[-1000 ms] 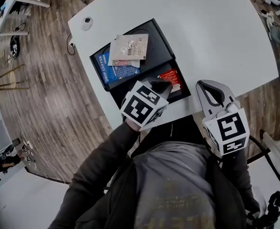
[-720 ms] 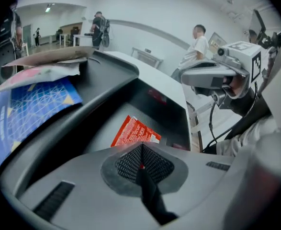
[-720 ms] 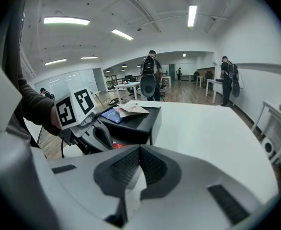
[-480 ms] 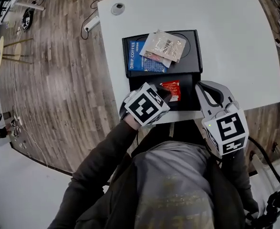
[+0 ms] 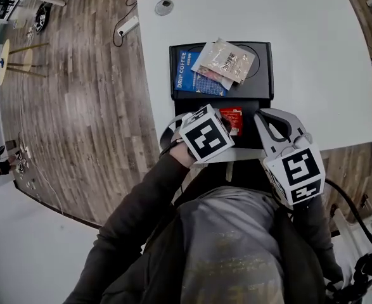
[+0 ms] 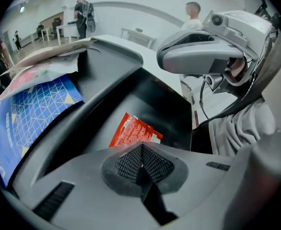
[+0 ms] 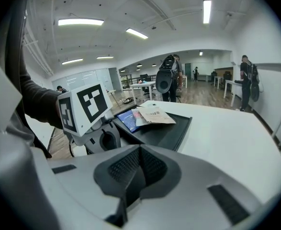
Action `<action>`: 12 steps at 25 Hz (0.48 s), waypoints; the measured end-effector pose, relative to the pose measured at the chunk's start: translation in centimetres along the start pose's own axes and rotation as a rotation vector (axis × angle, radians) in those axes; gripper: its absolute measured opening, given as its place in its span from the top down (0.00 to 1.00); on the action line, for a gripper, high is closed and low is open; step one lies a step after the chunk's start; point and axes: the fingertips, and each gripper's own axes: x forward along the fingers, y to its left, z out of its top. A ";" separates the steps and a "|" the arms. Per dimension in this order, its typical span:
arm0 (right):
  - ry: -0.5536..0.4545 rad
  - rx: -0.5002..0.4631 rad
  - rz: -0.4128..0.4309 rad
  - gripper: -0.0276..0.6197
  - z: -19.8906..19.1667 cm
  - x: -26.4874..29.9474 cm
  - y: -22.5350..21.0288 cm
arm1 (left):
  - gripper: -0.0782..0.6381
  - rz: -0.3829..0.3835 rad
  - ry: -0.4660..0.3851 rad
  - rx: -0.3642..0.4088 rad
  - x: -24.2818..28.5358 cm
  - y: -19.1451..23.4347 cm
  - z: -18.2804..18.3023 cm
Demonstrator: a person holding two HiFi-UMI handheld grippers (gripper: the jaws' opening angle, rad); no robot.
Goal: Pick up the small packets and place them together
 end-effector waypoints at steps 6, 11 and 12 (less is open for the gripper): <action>-0.031 0.022 0.025 0.95 0.3 0.5 -0.7 | 0.89 -0.020 0.052 -0.017 -0.2 0.1 -0.6; -0.039 0.005 0.085 0.95 0.6 0.9 0.2 | 0.89 -0.050 -0.096 -0.096 -1.8 -0.6 0.8; -0.034 -0.003 0.105 0.95 0.6 1.0 0.6 | 0.89 -0.050 -0.147 -0.115 -2.4 -0.7 1.1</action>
